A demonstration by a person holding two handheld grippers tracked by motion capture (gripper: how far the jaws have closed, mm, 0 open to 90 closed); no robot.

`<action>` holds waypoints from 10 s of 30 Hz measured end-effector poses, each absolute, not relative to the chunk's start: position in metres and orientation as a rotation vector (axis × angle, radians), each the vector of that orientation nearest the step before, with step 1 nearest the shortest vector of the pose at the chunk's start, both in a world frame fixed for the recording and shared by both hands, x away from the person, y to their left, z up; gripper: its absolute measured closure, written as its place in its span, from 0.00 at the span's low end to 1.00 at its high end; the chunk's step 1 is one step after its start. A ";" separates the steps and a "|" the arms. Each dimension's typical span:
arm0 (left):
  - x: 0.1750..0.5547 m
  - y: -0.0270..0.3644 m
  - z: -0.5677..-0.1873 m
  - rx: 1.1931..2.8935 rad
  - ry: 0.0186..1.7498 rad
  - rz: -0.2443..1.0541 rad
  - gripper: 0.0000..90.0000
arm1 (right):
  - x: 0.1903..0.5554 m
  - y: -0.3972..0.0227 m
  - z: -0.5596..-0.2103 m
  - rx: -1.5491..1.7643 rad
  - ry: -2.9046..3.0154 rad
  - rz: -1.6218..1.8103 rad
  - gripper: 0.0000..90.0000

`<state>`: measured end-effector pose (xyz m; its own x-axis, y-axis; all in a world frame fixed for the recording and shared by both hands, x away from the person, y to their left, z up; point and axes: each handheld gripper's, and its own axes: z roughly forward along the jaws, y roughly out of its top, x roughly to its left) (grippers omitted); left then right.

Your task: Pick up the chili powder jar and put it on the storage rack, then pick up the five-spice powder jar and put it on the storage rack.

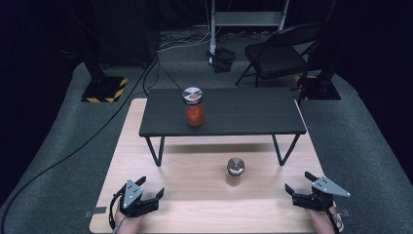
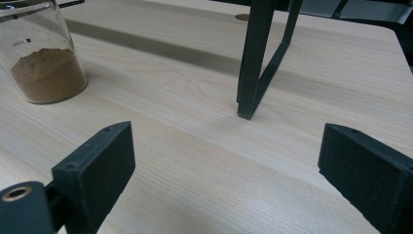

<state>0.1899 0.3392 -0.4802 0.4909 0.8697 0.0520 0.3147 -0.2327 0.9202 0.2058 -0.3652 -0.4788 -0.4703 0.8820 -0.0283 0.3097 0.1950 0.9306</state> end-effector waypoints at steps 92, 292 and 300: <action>0.192 0.338 -0.478 1.792 1.008 0.715 0.20 | 0.247 -0.310 -0.434 0.833 2.110 1.438 0.07; 0.196 0.340 -0.477 1.799 1.003 0.695 0.20 | 0.350 -0.246 -0.219 1.005 2.099 1.251 0.33; 0.196 0.340 -0.477 1.798 1.005 0.692 0.20 | 0.362 -0.240 -0.220 1.036 2.113 1.231 0.33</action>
<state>0.1957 0.3401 -0.4774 0.5058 0.8621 0.0312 0.3372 -0.2308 0.9127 0.3618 -0.2401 -0.2205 -0.5980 0.8009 -0.0305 0.3684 0.3084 0.8770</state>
